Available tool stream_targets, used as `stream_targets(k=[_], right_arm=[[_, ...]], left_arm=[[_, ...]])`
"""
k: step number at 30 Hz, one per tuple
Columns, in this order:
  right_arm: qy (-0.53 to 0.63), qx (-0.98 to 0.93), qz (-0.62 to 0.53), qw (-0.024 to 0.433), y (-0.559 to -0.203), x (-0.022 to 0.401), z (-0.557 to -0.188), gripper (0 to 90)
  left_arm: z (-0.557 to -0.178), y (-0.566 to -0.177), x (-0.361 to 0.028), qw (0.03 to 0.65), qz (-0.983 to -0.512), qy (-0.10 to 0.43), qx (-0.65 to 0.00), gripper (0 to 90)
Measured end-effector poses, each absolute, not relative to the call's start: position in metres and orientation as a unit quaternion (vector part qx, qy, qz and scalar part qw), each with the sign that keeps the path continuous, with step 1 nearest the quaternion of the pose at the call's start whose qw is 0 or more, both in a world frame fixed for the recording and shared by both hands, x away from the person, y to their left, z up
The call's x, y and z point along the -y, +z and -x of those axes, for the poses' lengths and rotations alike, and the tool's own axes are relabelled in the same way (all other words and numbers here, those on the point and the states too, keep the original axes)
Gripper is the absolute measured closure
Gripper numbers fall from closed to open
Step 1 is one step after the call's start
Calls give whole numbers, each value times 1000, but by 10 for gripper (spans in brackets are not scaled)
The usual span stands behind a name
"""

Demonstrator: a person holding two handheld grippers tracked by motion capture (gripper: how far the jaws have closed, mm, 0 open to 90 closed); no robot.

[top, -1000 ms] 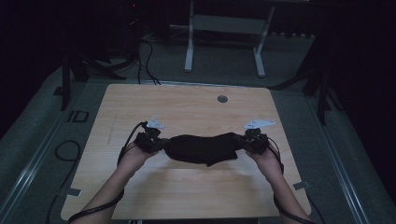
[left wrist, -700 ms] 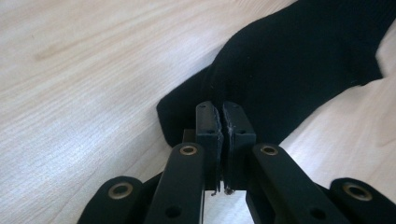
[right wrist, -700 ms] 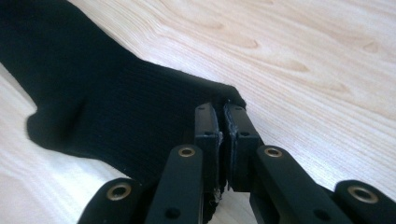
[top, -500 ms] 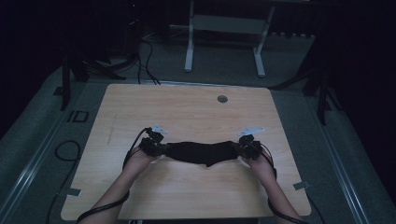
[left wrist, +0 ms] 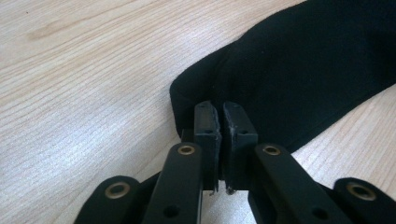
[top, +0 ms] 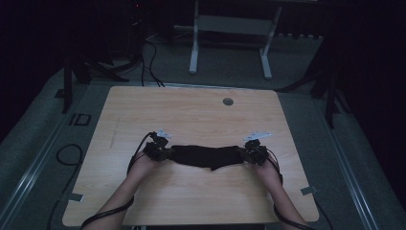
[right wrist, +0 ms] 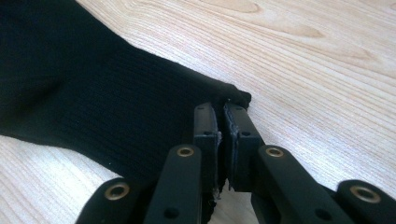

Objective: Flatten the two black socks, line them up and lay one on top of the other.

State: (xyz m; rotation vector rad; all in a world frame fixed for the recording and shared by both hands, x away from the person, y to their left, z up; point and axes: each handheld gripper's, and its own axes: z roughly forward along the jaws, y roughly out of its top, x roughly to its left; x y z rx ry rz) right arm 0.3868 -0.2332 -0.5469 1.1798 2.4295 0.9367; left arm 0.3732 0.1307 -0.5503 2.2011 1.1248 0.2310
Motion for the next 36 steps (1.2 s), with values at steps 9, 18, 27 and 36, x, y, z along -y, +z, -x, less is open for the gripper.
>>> stream_targets(k=[9, 18, 27, 36], right_arm=[[335, -838, -408, 137, -544, 238, -387, 573], [380, -828, -387, 140, -516, 243, -373, 230], [385, -830, -379, 141, -520, 249, -366, 138], [382, -826, -386, 147, -530, 274, -362, 137]], left_arm=[[-371, -544, -139, 335, -823, 116, -443, 453], [-349, -525, -144, 393, -800, 143, -430, 210], [-326, -535, -149, 417, -791, 166, -415, 105], [-306, -551, -172, 408, -787, 163, -433, 91]])
